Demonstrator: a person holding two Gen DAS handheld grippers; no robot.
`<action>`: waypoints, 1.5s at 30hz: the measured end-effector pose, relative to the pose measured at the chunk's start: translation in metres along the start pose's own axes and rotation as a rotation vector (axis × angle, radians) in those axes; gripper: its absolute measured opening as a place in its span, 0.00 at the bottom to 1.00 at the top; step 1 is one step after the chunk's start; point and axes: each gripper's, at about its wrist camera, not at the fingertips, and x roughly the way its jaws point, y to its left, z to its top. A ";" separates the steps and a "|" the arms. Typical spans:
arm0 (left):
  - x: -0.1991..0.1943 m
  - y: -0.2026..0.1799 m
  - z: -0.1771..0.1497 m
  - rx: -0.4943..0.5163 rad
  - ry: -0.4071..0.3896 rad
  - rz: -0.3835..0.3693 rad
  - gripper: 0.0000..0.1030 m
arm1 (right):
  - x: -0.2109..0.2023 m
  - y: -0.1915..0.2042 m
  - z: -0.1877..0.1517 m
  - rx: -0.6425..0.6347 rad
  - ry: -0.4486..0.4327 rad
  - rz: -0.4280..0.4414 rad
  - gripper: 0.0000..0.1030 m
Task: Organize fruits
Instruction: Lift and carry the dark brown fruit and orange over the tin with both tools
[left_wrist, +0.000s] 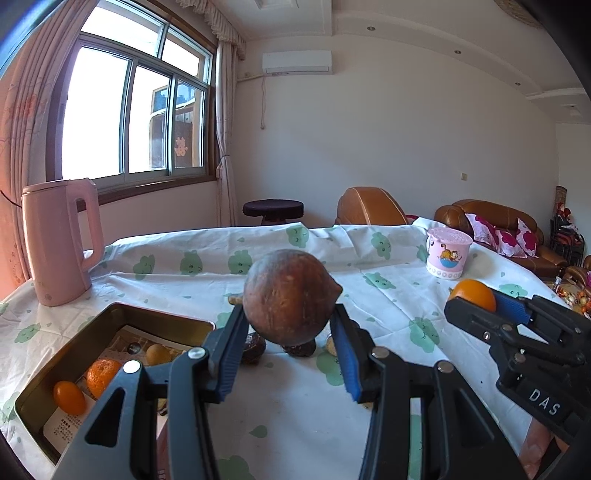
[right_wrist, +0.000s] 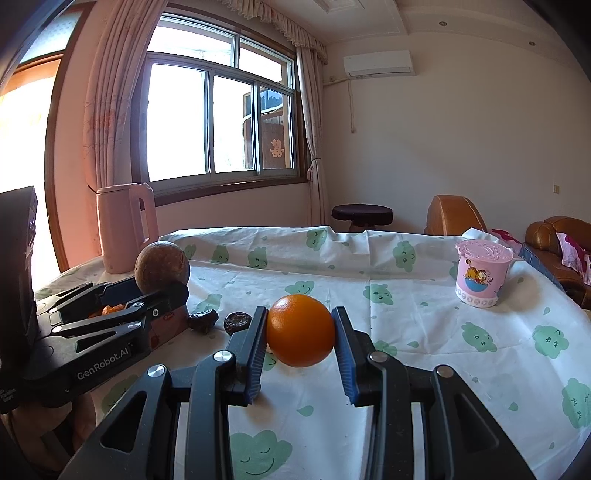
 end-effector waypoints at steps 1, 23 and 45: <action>-0.001 0.000 0.000 -0.001 -0.002 0.002 0.46 | 0.000 0.000 0.000 -0.002 -0.002 -0.001 0.36; -0.017 0.020 -0.006 -0.032 0.010 0.002 0.46 | 0.000 0.011 0.001 -0.025 -0.008 0.016 0.36; -0.032 0.072 -0.014 -0.094 0.042 0.068 0.46 | 0.030 0.072 0.008 -0.103 0.025 0.145 0.36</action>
